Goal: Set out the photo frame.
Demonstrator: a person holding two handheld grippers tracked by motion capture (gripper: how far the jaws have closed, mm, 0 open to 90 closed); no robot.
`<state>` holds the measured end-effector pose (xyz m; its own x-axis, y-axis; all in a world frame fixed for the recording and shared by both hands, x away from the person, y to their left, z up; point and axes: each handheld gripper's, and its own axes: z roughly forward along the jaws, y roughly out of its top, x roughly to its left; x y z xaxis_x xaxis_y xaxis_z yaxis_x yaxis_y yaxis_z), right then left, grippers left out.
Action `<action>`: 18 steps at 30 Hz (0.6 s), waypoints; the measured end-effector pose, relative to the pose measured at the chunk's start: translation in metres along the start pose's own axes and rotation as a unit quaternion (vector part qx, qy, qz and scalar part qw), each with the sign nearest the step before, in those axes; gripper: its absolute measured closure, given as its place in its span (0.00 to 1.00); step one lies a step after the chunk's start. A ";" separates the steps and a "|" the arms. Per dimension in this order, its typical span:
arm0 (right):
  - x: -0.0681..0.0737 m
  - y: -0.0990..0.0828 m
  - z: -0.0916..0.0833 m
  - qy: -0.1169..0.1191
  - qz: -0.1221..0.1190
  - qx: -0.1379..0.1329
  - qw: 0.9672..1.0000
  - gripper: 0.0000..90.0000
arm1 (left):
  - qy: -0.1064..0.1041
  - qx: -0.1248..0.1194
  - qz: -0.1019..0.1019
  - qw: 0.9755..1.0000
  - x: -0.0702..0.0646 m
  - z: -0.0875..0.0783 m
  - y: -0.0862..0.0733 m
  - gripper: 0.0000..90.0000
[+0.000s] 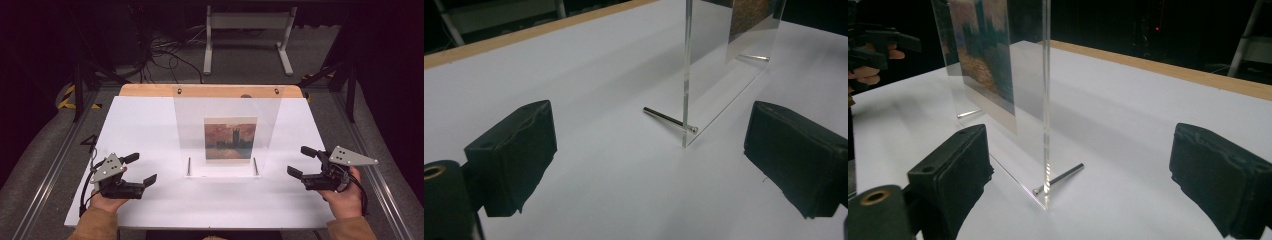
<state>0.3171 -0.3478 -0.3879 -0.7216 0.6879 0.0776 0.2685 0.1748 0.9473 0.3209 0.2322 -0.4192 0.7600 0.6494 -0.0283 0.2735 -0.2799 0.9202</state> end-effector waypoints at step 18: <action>-0.011 -0.046 0.019 -0.023 -0.007 0.057 0.998 0.10 | 0.002 -0.008 -0.038 0.999 0.015 0.019 -0.029 0.07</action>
<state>0.3249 -0.3498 -0.4379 -0.6963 0.7162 0.0470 0.3313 0.2626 0.9062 0.3356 0.2364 -0.4537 0.7348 0.6713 -0.0970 0.3212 -0.2183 0.9215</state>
